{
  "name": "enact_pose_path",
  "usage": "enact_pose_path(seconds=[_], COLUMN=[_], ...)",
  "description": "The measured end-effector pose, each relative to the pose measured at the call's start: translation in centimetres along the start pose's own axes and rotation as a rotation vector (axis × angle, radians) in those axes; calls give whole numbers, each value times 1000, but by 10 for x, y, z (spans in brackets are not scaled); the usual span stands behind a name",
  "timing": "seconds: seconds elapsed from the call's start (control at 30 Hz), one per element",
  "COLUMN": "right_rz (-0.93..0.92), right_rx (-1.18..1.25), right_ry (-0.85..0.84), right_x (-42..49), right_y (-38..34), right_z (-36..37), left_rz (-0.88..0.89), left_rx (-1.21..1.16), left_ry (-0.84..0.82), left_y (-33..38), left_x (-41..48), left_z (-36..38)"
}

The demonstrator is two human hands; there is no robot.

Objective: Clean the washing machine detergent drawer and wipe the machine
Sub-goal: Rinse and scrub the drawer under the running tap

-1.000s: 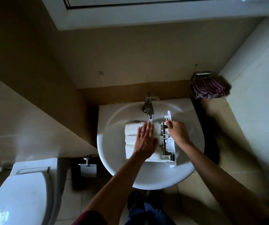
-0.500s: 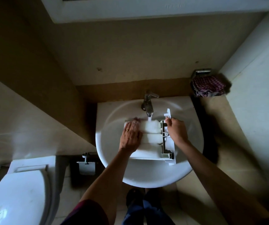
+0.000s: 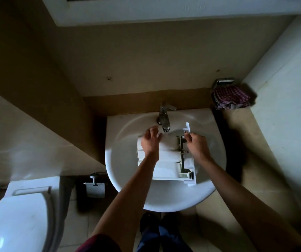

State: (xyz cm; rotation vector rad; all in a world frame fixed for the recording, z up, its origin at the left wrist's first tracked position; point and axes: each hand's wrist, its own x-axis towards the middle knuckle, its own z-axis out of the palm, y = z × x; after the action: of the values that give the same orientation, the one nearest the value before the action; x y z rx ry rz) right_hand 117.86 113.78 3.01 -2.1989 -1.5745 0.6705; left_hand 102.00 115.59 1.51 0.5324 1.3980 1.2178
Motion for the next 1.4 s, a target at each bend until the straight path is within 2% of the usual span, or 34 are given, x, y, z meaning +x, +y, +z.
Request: enact_pose_path(seconds=[0.03, 0.07, 0.13, 0.3, 0.43, 0.53, 0.6, 0.63, 0.7, 0.87, 0.9, 1.0, 1.13, 1.27, 1.4], right_rz=[-18, -27, -48, -106, -80, -73, -61, -37, 4, -20, -23, -61, -86, -84, -68], right_rx=[-14, -18, -5, 9, 24, 34, 30, 33, 45, 22, 12, -15, -33, -22, -1], right_ry=[17, 30, 43, 71, 48, 40, 39, 32, 6, -4, -8, 3, 6, 12, 8], right_x=[1, 2, 2, 1, 4, 3, 4, 4, 6, 9, 10, 9, 8, 8, 7], right_y=[1, 3, 4, 3, 4, 2, 1, 0, 0, 2, 2, 1, 0, -1, -2], right_z=[1, 2, 3, 1, 4, 7, 9, 10, 11, 11, 10, 8, 6, 5, 6], left_rz=[-189, -304, -412, -408, -479, -487, -417, -328, -26, 803, 904, 882, 984, 842, 767], left_rx=[-266, -406, -434, -329, -313, -267, -103, 26, 317, 981, 1092, 1229, 1277, 1346, 1373], left_ry=[2, -18, -45, -101, -154, -91, -59, -45, -75, -478, -535, -530, -470, -300, -283], left_y=[2, 0, -3, -1, 4, 4, -2, -7, -18, -72, -84, -84, -75, -77, -75], left_x=[3, 7, 14, 23, 25, 25, 20, 14, -12, -60, -55, -48, -48, -53, -66], left_z=[7, 10, 12, 6, 2, -1, -1, -3, -8, -30, -38, -59, -83, -95, -86])
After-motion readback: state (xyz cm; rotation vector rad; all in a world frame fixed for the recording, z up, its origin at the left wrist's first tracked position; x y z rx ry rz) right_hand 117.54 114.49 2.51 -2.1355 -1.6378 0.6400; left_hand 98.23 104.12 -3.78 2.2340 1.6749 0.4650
